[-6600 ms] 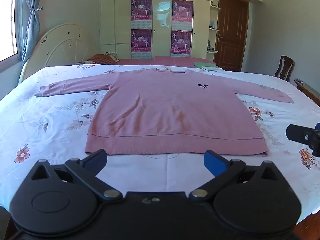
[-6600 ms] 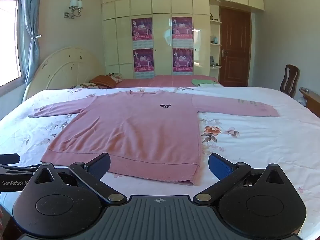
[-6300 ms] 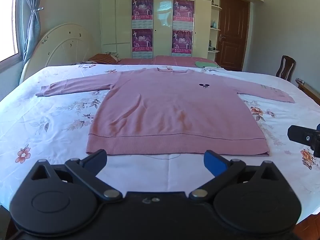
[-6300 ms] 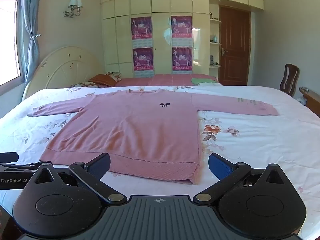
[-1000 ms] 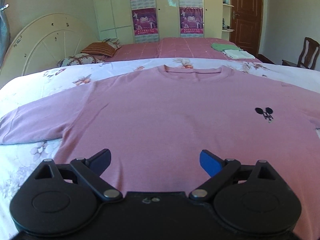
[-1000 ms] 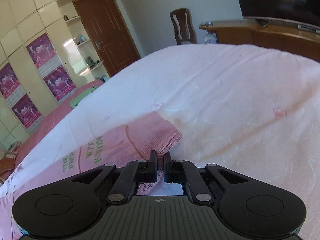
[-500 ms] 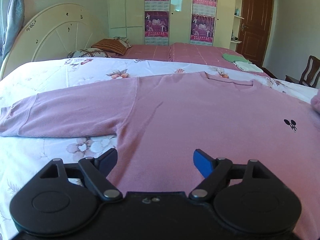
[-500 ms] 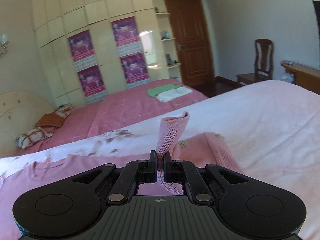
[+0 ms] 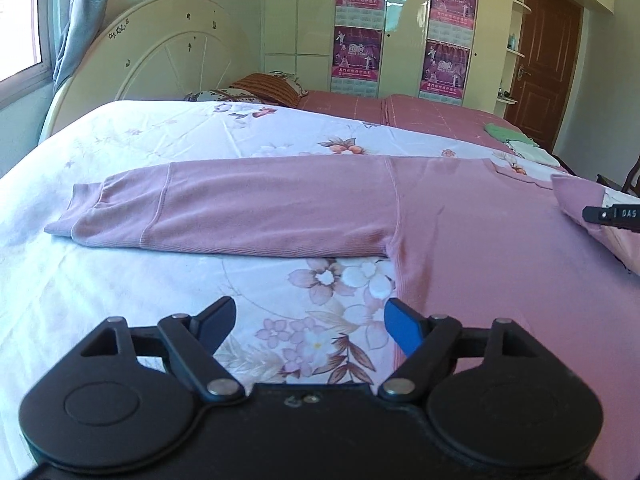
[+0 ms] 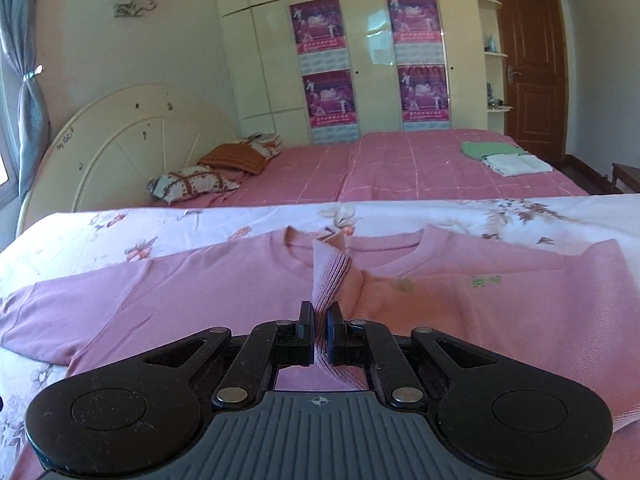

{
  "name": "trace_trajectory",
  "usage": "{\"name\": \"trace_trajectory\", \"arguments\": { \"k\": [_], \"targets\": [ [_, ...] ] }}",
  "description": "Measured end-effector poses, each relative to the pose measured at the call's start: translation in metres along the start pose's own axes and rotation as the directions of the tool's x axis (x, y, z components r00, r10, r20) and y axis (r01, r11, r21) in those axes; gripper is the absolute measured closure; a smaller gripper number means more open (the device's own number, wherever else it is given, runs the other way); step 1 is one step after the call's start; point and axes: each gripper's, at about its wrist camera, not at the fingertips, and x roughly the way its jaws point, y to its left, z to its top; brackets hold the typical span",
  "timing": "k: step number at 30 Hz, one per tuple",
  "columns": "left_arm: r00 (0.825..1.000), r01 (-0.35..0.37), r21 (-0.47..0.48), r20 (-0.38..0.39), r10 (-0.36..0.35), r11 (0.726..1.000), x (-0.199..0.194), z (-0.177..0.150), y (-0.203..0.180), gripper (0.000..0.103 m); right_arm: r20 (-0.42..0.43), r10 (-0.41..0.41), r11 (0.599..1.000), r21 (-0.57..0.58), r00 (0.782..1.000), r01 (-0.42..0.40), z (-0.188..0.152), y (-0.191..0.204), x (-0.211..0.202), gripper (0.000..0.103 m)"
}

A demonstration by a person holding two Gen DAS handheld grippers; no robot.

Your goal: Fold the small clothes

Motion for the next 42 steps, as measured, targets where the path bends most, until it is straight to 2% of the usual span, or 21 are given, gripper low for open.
{"name": "trace_trajectory", "arguments": {
  "k": [3, 6, 8, 9, 10, 12, 14, 15, 16, 18, 20, 24, 26, 28, 29, 32, 34, 36, 37, 40, 42],
  "targets": [
    [1.000, 0.022, -0.012, -0.005, -0.022, 1.000, 0.003, 0.000, 0.004, 0.029, -0.052, 0.021, 0.999, -0.036, 0.998, -0.023, -0.009, 0.021, 0.027, 0.098],
    [0.998, 0.063, -0.012, -0.004, -0.063, 0.998, 0.006, 0.004, 0.000, 0.030, -0.106, 0.008, 0.994, -0.112, 0.994, -0.019, -0.028, 0.040, 0.045, 0.098],
    [0.994, 0.108, -0.015, 0.001, -0.108, 0.994, 0.011, 0.010, -0.008, 0.030, -0.103, 0.006, 0.989, -0.145, 0.995, -0.021, -0.038, 0.044, 0.053, 0.098],
    [0.990, 0.139, -0.020, 0.007, -0.139, 0.990, 0.014, 0.014, -0.013, 0.028, -0.097, 0.000, 0.984, -0.176, 0.995, -0.017, -0.040, 0.047, 0.052, 0.091],
    [0.985, 0.173, -0.028, 0.011, -0.172, 0.985, 0.017, 0.019, -0.020, 0.028, -0.084, -0.001, 0.982, -0.190, 0.996, -0.015, -0.041, 0.048, 0.049, 0.075],
    [0.968, 0.250, -0.044, 0.013, -0.249, 0.967, 0.028, 0.030, -0.039, 0.030, -0.033, -0.008, 0.984, -0.178, 0.999, 0.002, -0.043, 0.040, 0.035, 0.065],
    [0.939, 0.345, -0.054, 0.010, -0.345, 0.937, 0.045, 0.043, -0.064, 0.035, -0.018, -0.027, 0.993, -0.119, 0.999, 0.025, -0.044, 0.021, 0.020, 0.066],
    [0.922, 0.386, -0.056, 0.003, -0.386, 0.921, 0.055, 0.048, -0.078, 0.043, -0.008, -0.035, 0.996, -0.084, 0.999, 0.034, -0.045, 0.010, 0.014, 0.066],
    [0.908, 0.418, -0.053, -0.016, -0.419, 0.907, 0.068, 0.053, -0.095, 0.046, 0.001, -0.052, 0.998, -0.040, 0.999, 0.052, -0.046, -0.002, 0.000, 0.066],
    [0.879, 0.471, -0.048, -0.060, -0.473, 0.881, 0.095, 0.060, -0.124, 0.048, 0.007, -0.085, 0.996, 0.026, 0.996, 0.085, -0.047, -0.025, -0.013, 0.066],
    [0.857, 0.500, -0.054, -0.113, -0.503, 0.864, 0.123, 0.067, -0.150, 0.051, 0.007, -0.111, 0.990, 0.085, 0.994, 0.110, -0.048, -0.050, -0.032, 0.066],
    [0.831, 0.520, -0.062, -0.196, -0.521, 0.852, 0.160, 0.073, -0.190, 0.056, 0.009, -0.162, 0.973, 0.169, 0.987, 0.158, -0.052, -0.092, -0.063, 0.066],
    [0.830, 0.522, -0.061, -0.194, -0.523, 0.851, 0.170, 0.074, -0.205, 0.060, 0.012, -0.187, 0.958, 0.223, 0.982, 0.180, -0.055, -0.113, -0.075, 0.066],
    [0.830, 0.525, -0.054, -0.187, -0.525, 0.849, 0.175, 0.075, -0.217, 0.090, 0.011, -0.211, 0.938, 0.283, 0.977, 0.199, -0.057, -0.133, -0.085, 0.066],
    [0.835, 0.518, -0.053, -0.182, -0.519, 0.853, 0.177, 0.075, -0.222, 0.096, 0.011, -0.221, 0.928, 0.310, 0.975, 0.206, -0.058, -0.142, -0.090, 0.066],
    [0.852, 0.513, -0.035, -0.107, -0.513, 0.858, 0.168, 0.077, -0.225, 0.096, 0.010, -0.236, 0.902, 0.373, 0.972, 0.216, -0.061, -0.164, -0.101, 0.066],
    [0.850, 0.526, -0.012, -0.027, -0.527, 0.850, 0.149, 0.083, -0.218, 0.096, 0.003, -0.241, 0.890, 0.401, 0.971, 0.219, -0.061, -0.174, -0.104, 0.066],
    [0.852, 0.524, 0.012, 0.017, -0.524, 0.852, 0.136, 0.088, -0.213, 0.096, 0.004, -0.236, 0.883, 0.418, 0.972, 0.213, -0.063, -0.180, -0.108, 0.066],
    [0.852, 0.523, 0.021, 0.032, -0.523, 0.852, 0.132, 0.089, -0.210, 0.096, 0.005, -0.231, 0.882, 0.424, 0.973, 0.207, -0.063, -0.182, -0.109, 0.066],
    [0.871, 0.484, 0.037, 0.075, -0.485, 0.874, 0.125, 0.089, -0.194, 0.096, 0.010, -0.202, 0.880, 0.441, 0.979, 0.176, -0.067, -0.184, -0.111, 0.066],
    [0.882, 0.466, 0.012, 0.063, -0.466, 0.885, 0.133, 0.087, -0.184, 0.096, 0.014, -0.180, 0.880, 0.449, 0.984, 0.155, -0.071, -0.183, -0.112, 0.065]
  ]
}}
